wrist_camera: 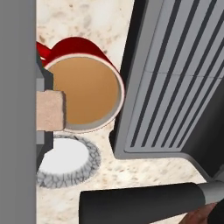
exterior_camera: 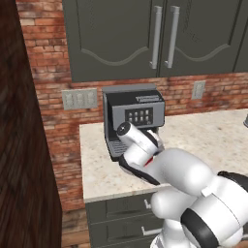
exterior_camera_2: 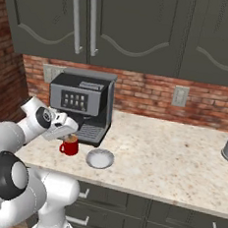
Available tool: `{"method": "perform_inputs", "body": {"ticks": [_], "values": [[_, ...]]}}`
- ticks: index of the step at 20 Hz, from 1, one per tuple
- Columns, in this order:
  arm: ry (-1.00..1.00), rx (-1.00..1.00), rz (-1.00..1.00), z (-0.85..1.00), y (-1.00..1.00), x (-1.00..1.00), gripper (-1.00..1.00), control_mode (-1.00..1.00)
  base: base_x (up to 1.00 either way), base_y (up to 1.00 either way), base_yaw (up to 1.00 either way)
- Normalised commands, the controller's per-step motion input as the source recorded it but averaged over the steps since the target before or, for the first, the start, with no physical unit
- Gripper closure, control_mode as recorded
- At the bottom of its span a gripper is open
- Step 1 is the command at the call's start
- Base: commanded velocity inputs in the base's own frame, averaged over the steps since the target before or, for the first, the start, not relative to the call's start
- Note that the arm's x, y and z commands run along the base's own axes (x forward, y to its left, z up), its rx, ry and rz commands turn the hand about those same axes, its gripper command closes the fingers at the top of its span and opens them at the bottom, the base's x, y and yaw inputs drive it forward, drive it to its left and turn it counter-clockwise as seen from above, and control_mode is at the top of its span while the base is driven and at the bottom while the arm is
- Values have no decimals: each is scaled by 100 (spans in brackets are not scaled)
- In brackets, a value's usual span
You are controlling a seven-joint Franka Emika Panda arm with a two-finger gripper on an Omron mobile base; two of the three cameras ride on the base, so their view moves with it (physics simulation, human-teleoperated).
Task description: Take a sugar cube from the saucer and place it inside the coffee. Then, grab milk from the fridge and place it next to the coffee on the counter to sweeten the coffee.
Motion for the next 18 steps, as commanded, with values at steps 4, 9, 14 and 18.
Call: {"method": "perform_inputs", "body": {"ticks": [4, 9, 14, 18], "values": [[0, -3, 0, -3, 0, 13, -100, -100, 0, 0, 0], [0, -2, 0, 0, 0, 2, -100, -100, 0, 0, 0], [-4, -3, 0, 1, 0, 0, -100, -100, 0, 0, 0], [-8, -3, 0, 16, 0, 0, -100, -100, 0, 0, 0]]}}
